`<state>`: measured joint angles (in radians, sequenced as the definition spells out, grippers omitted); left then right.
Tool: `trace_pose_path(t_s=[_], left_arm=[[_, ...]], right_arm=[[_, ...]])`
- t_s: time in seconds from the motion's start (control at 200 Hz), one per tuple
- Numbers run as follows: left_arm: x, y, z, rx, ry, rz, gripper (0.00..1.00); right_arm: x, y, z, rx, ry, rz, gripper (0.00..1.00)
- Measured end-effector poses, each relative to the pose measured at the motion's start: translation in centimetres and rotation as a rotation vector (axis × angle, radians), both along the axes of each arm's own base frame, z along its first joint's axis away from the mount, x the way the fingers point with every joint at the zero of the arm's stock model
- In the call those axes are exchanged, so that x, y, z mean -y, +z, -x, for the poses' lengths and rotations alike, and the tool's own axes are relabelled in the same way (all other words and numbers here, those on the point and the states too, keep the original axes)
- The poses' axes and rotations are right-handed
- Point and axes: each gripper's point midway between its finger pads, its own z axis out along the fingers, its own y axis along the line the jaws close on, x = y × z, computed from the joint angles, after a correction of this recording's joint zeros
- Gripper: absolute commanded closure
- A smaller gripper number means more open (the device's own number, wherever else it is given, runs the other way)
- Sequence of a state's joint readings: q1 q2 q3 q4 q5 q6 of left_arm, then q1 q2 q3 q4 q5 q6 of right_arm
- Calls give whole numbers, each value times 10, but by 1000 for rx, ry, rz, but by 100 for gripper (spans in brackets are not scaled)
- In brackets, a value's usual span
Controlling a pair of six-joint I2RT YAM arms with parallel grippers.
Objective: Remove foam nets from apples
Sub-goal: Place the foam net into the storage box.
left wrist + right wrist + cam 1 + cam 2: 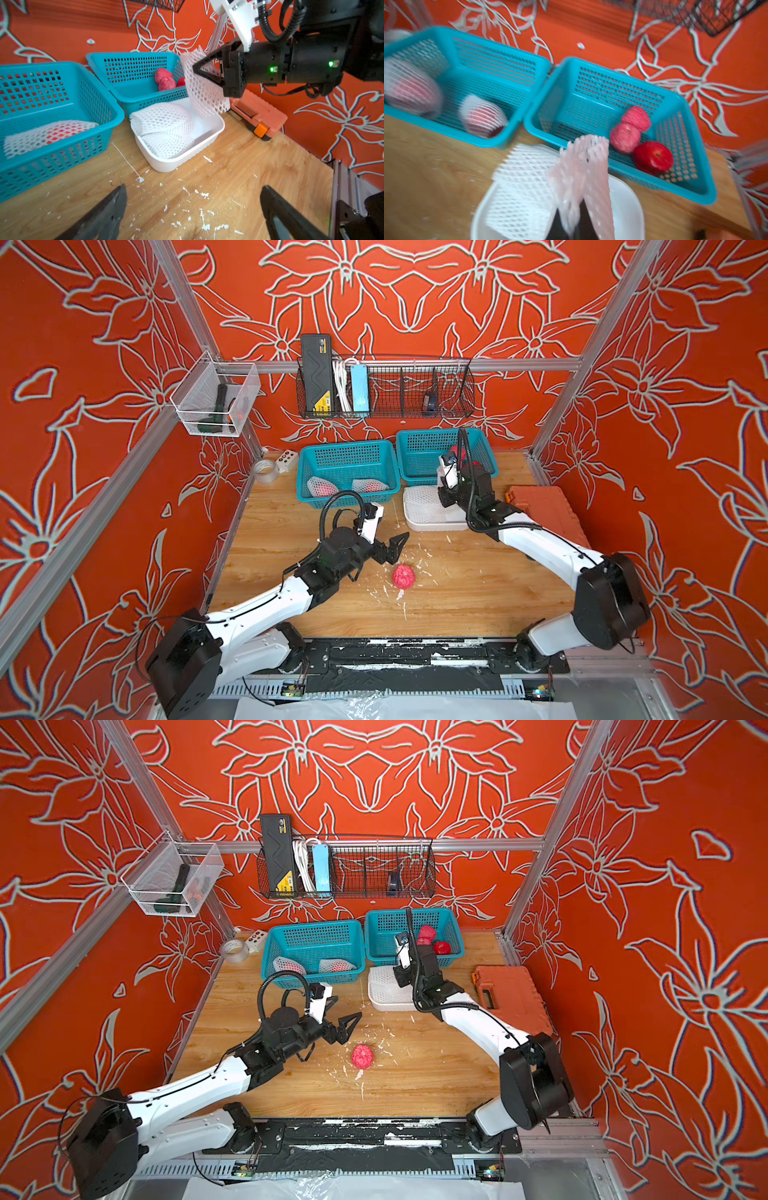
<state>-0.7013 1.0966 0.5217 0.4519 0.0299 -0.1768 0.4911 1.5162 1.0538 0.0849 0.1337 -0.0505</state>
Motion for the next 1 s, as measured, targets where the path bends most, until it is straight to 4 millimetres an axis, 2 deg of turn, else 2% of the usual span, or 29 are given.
trace_pose_path(t_s=[0.08,0.165,0.285,0.435,0.606,0.756,0.886,1.001], left_arm=[[0,-13,-1,-22,4,-28,2],[-2,-20,0,-29,8,-47,2],[-7,-29,2,-31,21,-67,2],[-17,-35,6,-28,47,-79,2],[-25,-39,9,-20,75,-89,2],[-29,-42,7,-16,92,-106,2],[-31,-41,6,-11,105,-112,2],[-32,-41,5,-6,114,-115,2]], right_arm=[[16,-21,-10,-34,-50,86,100],[23,-34,-19,-45,-71,156,100],[25,-48,-29,-31,-67,236,100],[25,-76,-44,-24,-54,342,100],[26,-89,-45,1,-32,392,99],[24,-92,-42,20,-14,377,83],[21,-101,-30,18,30,359,52],[18,-98,-26,28,52,331,42]])
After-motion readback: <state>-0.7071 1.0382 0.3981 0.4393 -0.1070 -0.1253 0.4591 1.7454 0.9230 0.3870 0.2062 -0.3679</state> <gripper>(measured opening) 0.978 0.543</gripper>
